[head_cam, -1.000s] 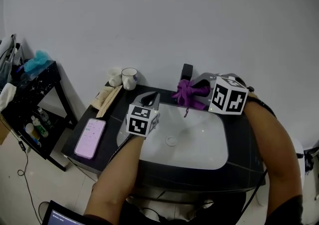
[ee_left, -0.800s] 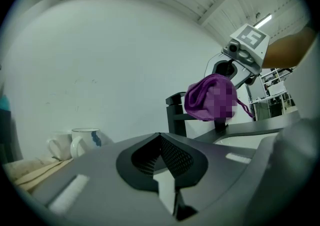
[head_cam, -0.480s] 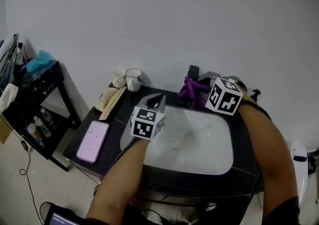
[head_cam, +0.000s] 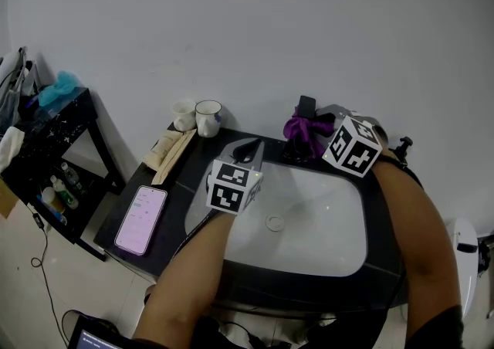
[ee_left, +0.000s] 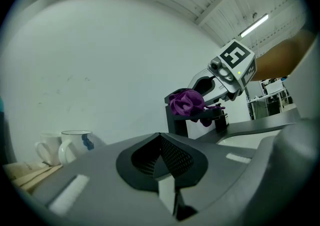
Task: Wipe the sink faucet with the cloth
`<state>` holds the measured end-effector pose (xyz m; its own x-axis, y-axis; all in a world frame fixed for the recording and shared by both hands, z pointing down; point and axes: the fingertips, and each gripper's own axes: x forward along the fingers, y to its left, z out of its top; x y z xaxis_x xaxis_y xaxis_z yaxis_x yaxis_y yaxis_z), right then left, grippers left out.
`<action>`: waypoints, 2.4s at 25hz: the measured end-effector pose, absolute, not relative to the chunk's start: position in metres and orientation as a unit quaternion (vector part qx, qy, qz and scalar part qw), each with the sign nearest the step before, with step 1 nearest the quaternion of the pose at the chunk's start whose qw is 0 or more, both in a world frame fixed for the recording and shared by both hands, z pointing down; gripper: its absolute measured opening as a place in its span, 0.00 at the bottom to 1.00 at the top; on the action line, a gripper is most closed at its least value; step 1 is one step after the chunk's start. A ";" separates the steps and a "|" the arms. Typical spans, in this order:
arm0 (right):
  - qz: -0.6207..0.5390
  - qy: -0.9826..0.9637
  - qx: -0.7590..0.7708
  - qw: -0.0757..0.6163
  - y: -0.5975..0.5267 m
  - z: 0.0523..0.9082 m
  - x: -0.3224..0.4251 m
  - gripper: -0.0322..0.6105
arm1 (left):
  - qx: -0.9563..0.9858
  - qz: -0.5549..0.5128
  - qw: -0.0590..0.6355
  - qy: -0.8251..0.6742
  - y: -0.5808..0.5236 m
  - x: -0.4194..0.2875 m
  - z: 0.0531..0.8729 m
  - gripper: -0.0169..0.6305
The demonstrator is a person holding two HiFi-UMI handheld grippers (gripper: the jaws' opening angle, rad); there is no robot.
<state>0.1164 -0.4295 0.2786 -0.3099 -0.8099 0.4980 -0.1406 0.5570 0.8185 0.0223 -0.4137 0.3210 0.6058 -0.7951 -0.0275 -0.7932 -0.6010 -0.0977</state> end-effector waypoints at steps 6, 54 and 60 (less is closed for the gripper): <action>-0.333 -0.750 0.293 0.490 -0.416 0.284 0.115 0.15 | -0.892 -0.019 0.051 0.448 -0.417 0.020 0.325 0.05; -0.328 -0.778 0.398 0.360 -0.363 0.359 0.134 0.16 | -0.889 0.001 0.014 0.457 -0.399 0.005 0.323 0.05; -0.354 -0.773 0.396 0.347 -0.386 0.345 0.112 0.16 | -0.889 0.008 0.008 0.458 -0.401 0.005 0.323 0.05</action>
<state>0.1120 -0.3865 0.3452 -0.4458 -0.8577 0.2562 -0.3655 0.4357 0.8225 0.0046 -0.4015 0.3228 0.5809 -0.8137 -0.0210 -0.8139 -0.5809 -0.0064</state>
